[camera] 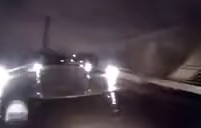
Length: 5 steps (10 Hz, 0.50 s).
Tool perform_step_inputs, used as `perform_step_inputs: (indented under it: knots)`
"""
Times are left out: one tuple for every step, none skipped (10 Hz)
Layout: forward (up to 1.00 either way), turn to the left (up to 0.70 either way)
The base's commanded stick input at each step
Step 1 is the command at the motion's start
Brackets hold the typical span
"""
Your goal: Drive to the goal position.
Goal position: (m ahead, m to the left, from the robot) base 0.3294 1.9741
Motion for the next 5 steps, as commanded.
perform_step_inputs:
  knots:
    - [1.0, 0.0]
    - [1.0, 0.0]
    - [1.0, 0.0]
    - [1.0, 0.0]
    - [1.0, 0.0]
